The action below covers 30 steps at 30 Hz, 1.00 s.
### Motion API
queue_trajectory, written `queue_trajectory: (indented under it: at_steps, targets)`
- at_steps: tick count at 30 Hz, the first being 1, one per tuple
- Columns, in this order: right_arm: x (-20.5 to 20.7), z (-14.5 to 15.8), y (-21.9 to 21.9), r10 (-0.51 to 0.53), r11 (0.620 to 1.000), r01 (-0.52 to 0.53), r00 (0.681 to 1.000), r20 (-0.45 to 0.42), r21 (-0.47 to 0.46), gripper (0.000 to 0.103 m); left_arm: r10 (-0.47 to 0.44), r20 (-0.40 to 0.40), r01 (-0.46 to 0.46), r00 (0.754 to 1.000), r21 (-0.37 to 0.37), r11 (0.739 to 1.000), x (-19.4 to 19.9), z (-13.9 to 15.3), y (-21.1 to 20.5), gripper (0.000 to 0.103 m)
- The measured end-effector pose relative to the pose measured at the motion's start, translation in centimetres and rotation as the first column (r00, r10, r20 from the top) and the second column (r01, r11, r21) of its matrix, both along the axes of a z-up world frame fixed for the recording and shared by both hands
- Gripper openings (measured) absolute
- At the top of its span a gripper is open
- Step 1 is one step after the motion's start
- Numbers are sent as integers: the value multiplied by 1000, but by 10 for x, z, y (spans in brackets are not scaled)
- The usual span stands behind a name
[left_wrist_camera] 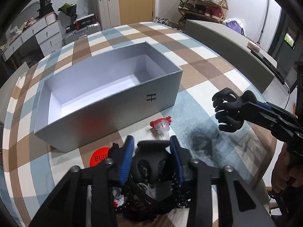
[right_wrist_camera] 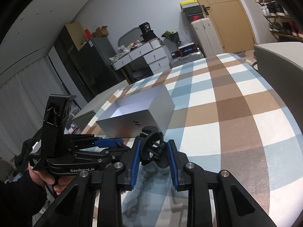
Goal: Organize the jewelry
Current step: 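Carry the black claw clip with the right gripper into the silver box and release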
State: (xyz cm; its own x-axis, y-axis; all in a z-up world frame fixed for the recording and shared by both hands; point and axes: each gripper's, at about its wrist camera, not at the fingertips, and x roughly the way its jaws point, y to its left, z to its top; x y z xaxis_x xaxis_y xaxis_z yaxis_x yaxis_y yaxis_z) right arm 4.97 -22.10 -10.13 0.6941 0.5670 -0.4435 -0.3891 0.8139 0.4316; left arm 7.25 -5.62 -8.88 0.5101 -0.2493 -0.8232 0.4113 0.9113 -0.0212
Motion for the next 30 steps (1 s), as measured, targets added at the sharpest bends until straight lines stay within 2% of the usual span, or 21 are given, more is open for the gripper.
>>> queue_trajectory:
  at_steps: [8, 15, 21, 25, 30]
  targets:
    - [-3, 8, 0, 1, 1000, -1, 1000, 22, -5, 27, -18, 45, 19, 999, -19, 1000, -5, 12, 0, 25]
    - [1, 26, 7, 23, 1000, -23, 998, 66, 0, 27, -6, 148, 18, 989, -84, 996, -14, 45, 8, 25]
    - [14, 46, 21, 76, 997, -79, 992, 101, 26, 27, 38, 228, -1, 973, -163, 987, -8, 74, 23, 25]
    - [31, 60, 33, 108, 993, -113, 986, 124, 30, 27, 65, 249, -17, 966, -191, 981, 7, 82, 34, 25]
    - [57, 67, 50, 141, 989, -144, 983, 116, 18, 27, 115, 220, -59, 969, -245, 968, 35, 77, 52, 25]
